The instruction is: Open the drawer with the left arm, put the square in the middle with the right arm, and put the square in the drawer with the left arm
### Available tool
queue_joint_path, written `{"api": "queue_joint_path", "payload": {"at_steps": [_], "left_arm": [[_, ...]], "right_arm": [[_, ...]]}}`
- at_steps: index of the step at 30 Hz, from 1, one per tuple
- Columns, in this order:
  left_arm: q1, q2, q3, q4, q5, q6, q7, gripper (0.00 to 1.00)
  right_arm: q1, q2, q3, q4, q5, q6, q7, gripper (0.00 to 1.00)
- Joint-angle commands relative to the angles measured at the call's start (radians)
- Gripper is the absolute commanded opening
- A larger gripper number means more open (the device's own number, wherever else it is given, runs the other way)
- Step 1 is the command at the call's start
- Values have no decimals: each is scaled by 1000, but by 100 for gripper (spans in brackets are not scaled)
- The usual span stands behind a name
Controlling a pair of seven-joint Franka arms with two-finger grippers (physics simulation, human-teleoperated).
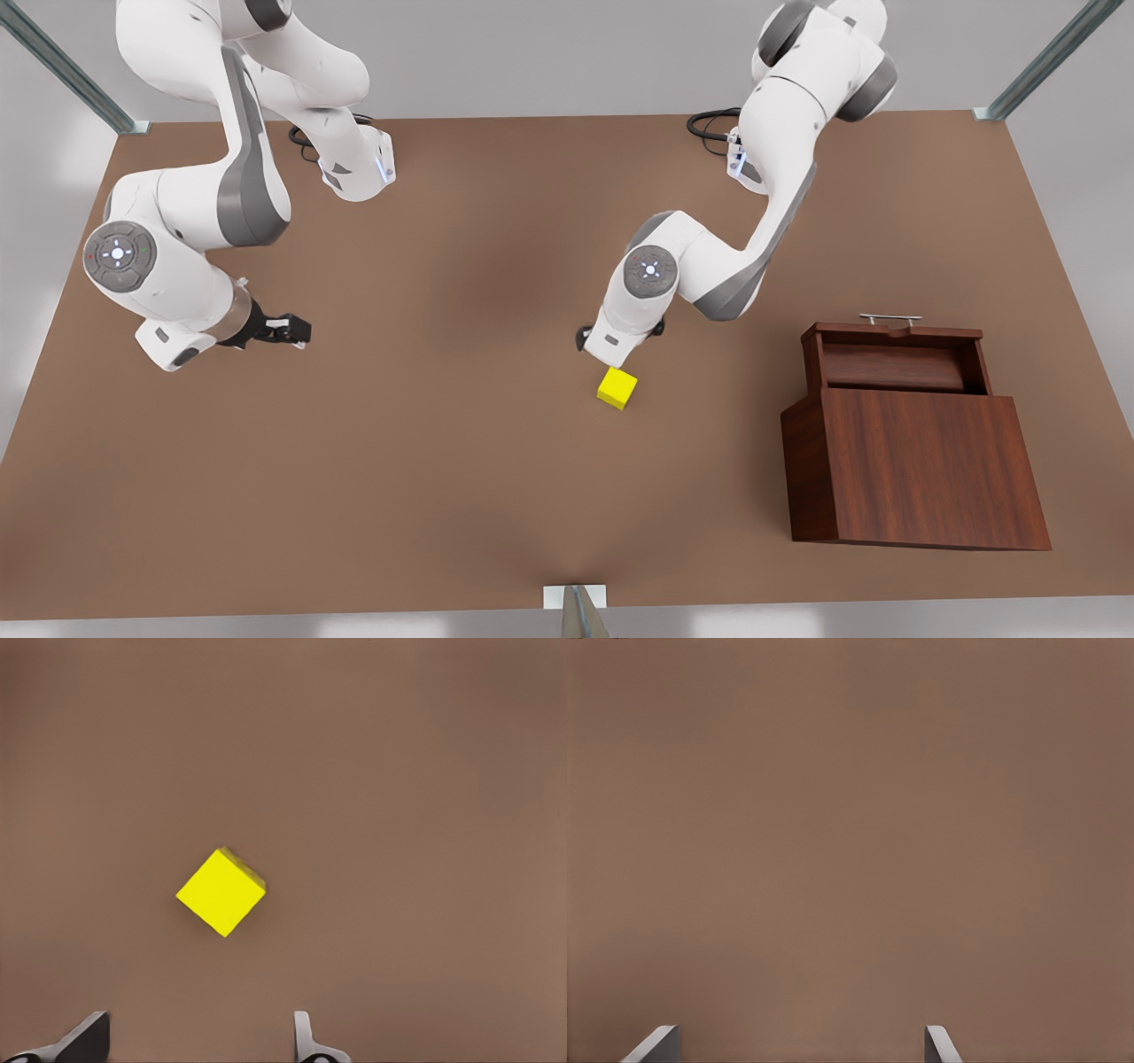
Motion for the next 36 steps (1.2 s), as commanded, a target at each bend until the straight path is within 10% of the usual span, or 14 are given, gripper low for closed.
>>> {"api": "queue_joint_path", "payload": {"at_steps": [1,7,36], "left_arm": [[2,10,-1,0,155,24,11,100],[29,107,4,-2,97,44,690,100],[18,263,12,-17,100,234,668,100]], "right_arm": [[0,0,0,0,0,0,0,100],[0,9,0,2,0,0,2,100],[-15,-38,-11,17,-6,-54,-33,100]]}}
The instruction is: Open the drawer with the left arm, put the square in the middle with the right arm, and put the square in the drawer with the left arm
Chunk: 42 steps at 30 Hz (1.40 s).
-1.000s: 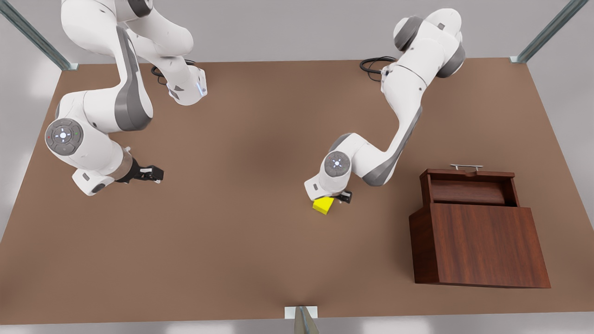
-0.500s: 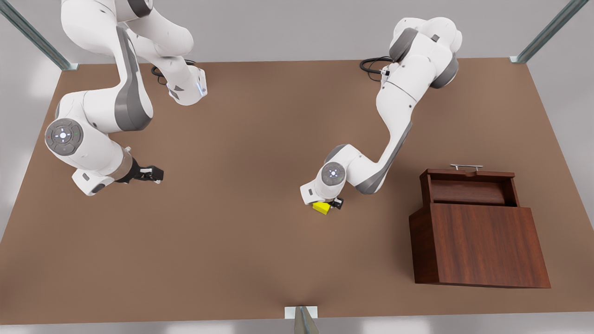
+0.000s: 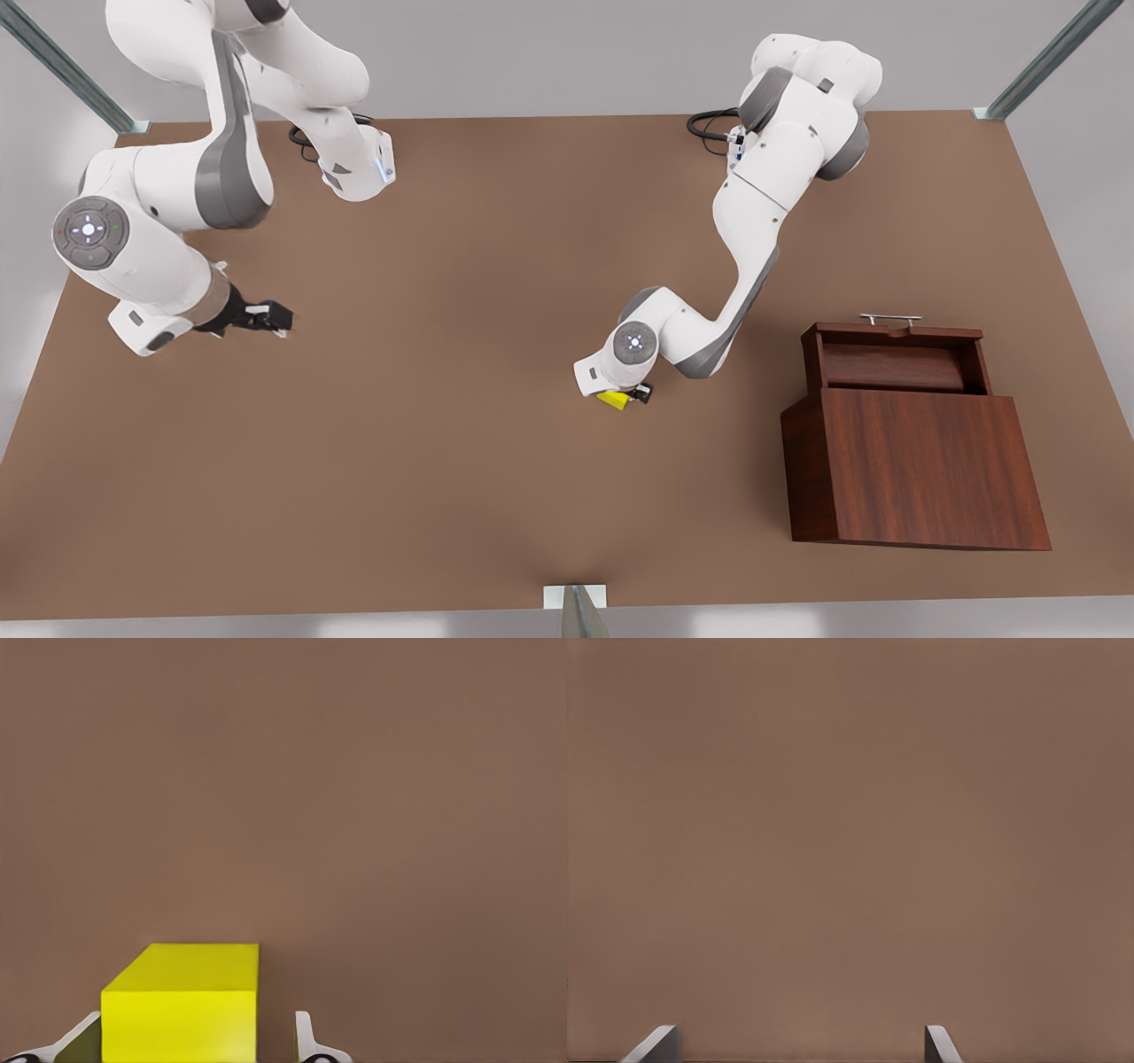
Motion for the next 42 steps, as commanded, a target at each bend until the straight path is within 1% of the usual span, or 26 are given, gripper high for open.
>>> {"api": "queue_joint_path", "payload": {"at_steps": [1,7,9,10,11,12,19,35,36,37,38,39,40,41,42], "left_arm": [[0,0,0,0,3,0,0,100],[6,38,0,0,5,2,2,100],[9,44,2,0,6,40,5,100],[9,46,2,0,6,38,8,85],[9,46,2,0,5,38,0,64],[9,46,2,0,3,38,-2,56],[11,46,2,2,3,34,-2,58],[29,25,2,2,-4,8,-6,58],[34,6,2,2,-4,6,-5,58],[37,-34,2,-1,-6,-66,-5,58],[41,-126,2,-57,-23,-149,-8,58],[41,-271,52,-116,-99,-287,-11,58],[41,-365,69,-155,-113,-380,-21,59],[43,-483,112,-196,-113,-489,-47,59],[83,-587,150,-271,-115,-515,-52,59]], "right_arm": [[-3,0,-1,0,3,0,0,100],[-6,3,-4,0,7,0,0,100],[-6,3,-4,2,7,1,0,100],[-6,3,-4,2,7,1,0,100],[-6,3,-4,2,7,1,0,100],[-6,3,-4,2,7,1,0,100],[-5,5,-4,8,7,3,1,100],[-6,8,-4,9,7,3,1,100],[-6,8,-4,9,7,3,1,100],[-6,8,-4,9,7,3,1,100],[-6,8,-4,9,7,3,1,100],[-6,8,-4,9,7,3,1,100],[-6,8,-4,9,7,3,1,100],[-6,8,-4,8,7,1,1,100],[-6,9,-4,9,7,3,1,100]]}}
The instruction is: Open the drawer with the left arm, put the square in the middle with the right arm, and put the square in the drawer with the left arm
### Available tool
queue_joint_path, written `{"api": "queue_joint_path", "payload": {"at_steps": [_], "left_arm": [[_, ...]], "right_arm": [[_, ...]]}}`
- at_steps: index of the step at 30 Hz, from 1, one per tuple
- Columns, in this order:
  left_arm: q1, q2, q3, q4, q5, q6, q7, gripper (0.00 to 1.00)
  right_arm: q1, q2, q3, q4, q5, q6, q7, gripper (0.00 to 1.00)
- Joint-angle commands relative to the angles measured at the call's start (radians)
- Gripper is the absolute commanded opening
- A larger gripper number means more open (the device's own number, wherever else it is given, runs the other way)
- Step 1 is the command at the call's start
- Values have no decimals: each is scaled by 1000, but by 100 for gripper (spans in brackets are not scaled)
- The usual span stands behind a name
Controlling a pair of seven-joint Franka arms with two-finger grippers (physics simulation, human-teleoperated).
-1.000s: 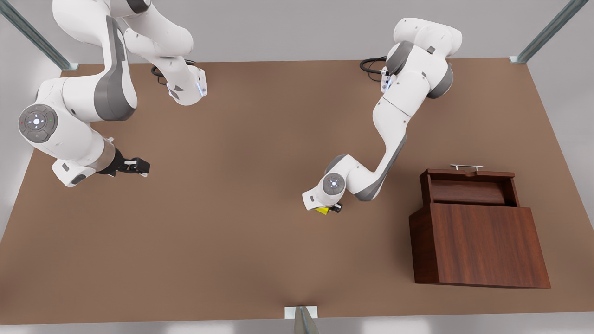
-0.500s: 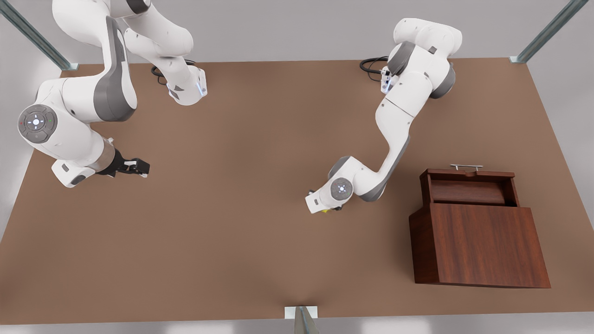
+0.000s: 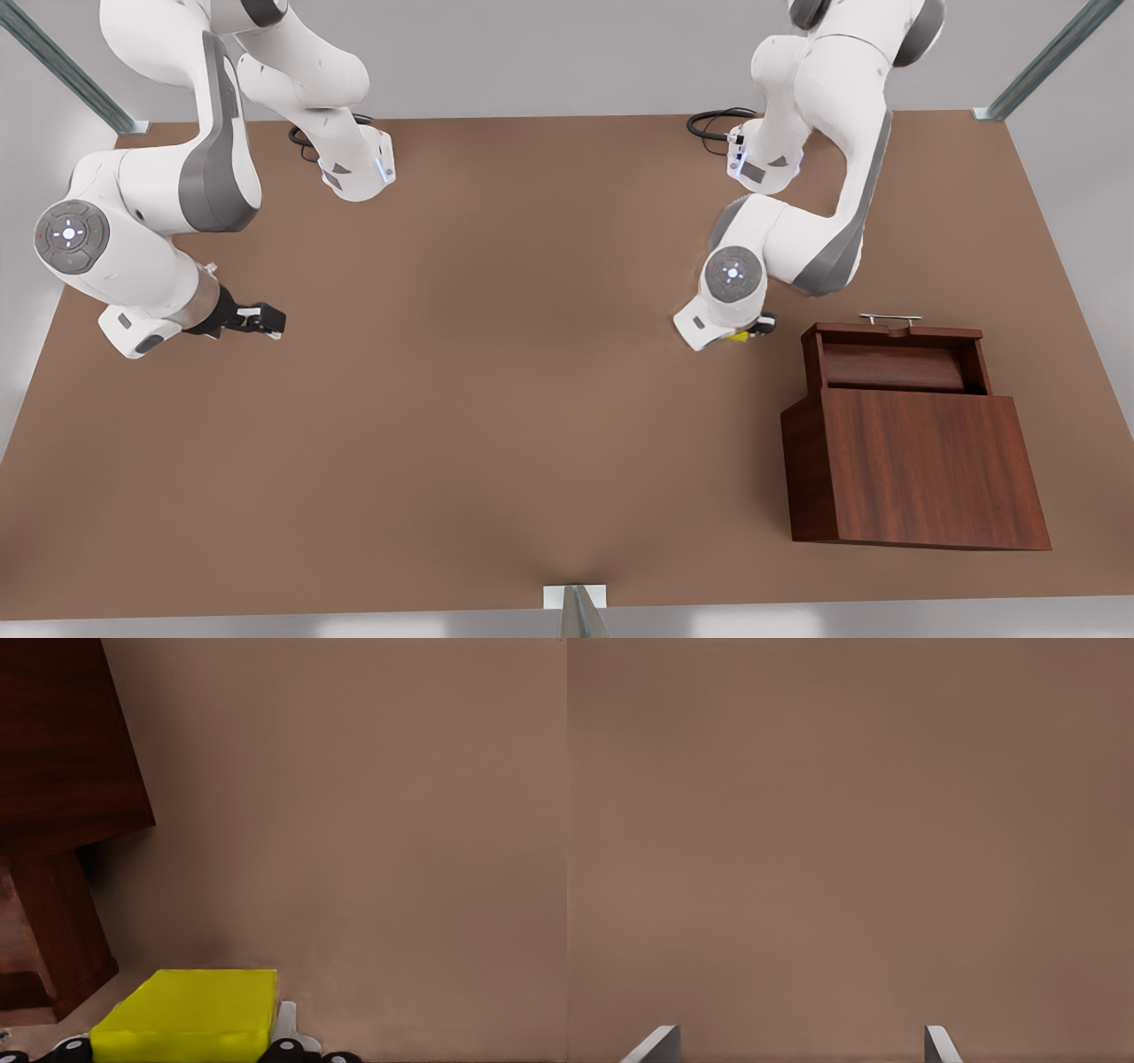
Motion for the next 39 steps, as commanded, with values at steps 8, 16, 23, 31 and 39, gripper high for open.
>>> {"api": "queue_joint_path", "payload": {"at_steps": [8,16,23,31,39], "left_arm": [[356,-84,0,-69,-90,88,57,59],[514,2,2,-142,-78,298,238,60],[556,32,23,-132,-49,355,290,80],[554,28,23,-103,-61,337,261,100],[333,-19,-119,318,-75,-229,120,100]], "right_arm": [[0,0,0,-2,0,0,0,100],[0,0,0,0,0,2,2,100],[0,0,0,0,0,0,0,100],[0,1,-1,0,0,0,0,100],[0,0,-1,9,0,0,0,100]]}}
